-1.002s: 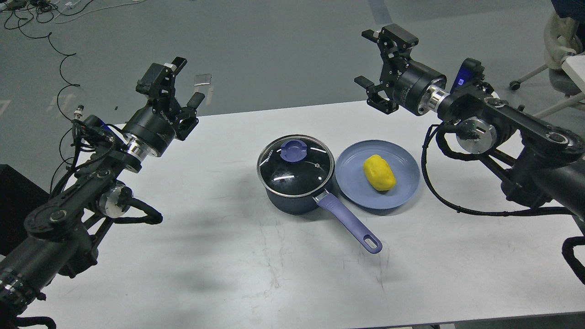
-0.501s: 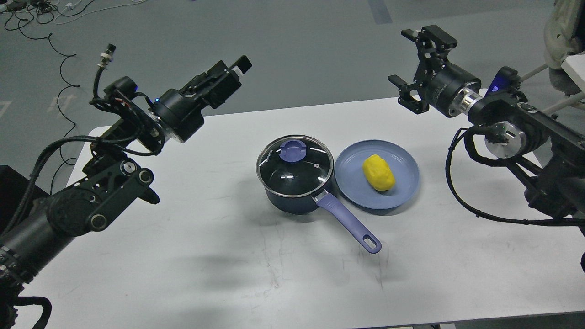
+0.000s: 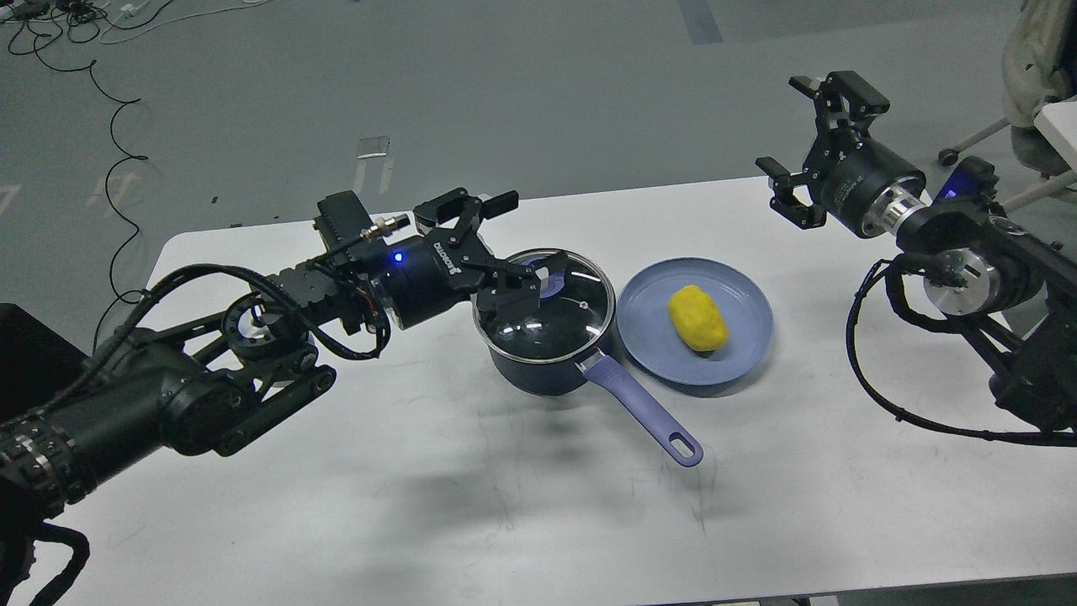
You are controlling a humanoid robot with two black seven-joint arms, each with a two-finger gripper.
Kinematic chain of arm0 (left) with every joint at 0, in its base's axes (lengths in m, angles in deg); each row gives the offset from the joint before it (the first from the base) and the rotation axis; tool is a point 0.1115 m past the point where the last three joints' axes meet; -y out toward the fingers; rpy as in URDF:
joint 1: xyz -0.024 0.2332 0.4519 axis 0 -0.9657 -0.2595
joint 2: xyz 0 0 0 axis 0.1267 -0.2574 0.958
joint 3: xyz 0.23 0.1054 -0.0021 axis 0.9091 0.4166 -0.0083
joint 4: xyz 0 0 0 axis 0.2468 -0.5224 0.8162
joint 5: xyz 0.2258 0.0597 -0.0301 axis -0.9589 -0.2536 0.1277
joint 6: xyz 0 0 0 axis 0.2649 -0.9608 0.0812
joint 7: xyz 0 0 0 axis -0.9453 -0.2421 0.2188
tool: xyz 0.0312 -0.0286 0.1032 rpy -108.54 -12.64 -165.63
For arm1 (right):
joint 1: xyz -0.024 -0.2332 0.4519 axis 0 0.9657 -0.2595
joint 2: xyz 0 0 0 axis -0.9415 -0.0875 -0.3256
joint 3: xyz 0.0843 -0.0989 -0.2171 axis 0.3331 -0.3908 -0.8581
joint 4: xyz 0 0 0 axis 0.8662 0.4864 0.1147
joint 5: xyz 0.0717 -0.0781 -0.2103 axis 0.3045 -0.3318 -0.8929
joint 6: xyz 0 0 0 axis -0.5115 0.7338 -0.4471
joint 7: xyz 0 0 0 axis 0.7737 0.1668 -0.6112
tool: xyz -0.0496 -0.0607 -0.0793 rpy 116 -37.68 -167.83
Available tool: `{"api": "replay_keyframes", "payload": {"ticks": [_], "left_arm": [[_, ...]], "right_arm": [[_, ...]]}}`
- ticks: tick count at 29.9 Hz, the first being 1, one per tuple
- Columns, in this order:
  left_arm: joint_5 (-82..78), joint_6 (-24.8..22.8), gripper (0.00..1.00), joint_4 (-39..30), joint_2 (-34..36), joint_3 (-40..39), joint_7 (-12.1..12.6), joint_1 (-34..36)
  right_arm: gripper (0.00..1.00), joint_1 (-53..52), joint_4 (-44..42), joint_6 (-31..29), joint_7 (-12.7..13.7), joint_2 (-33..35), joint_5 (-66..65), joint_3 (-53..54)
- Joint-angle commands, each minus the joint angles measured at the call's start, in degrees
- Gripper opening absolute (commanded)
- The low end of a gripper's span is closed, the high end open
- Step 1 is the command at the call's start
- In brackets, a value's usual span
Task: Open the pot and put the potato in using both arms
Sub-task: 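Move the left gripper toward the purple knob on the pot lid, then close the left gripper on the purple lid knob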
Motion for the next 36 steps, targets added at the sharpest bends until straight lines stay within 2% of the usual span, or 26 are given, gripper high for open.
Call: {"api": "replay_keyframes", "payload": {"ticks": [1, 10, 23, 28, 36], "left_arm": [[-1.23, 0.25, 0.98, 0.9, -1.6, 2.57, 0.0, -1.25], [-0.36, 1.75, 0.98, 11.79, -6.43, 2.67, 0.0, -1.61], [2.28, 1.66, 0.98, 14.09, -7.49, 2.75, 0.0, -1.7], [3.6, 1.66, 0.98, 18.39, -9.78, 2.93, 0.0, -1.79], [3.52, 1.66, 0.98, 18.4, -9.87, 3.1, 0.0, -1.79]], "right_arm": [[1.0, 0.33, -0.11, 0.17, 0.01, -0.01, 0.01, 0.02], [1.0, 0.86, -0.11, 0.26, 0.01, 1.22, 0.01, 0.02], [1.0, 1.48, -0.02, 0.26, 0.01, 2.01, 0.01, 0.02], [1.0, 1.48, -0.02, 0.26, -0.08, 2.1, 0.01, 0.02], [1.0, 2.18, -0.11, 0.35, -0.08, 2.1, 0.01, 0.02]]}}
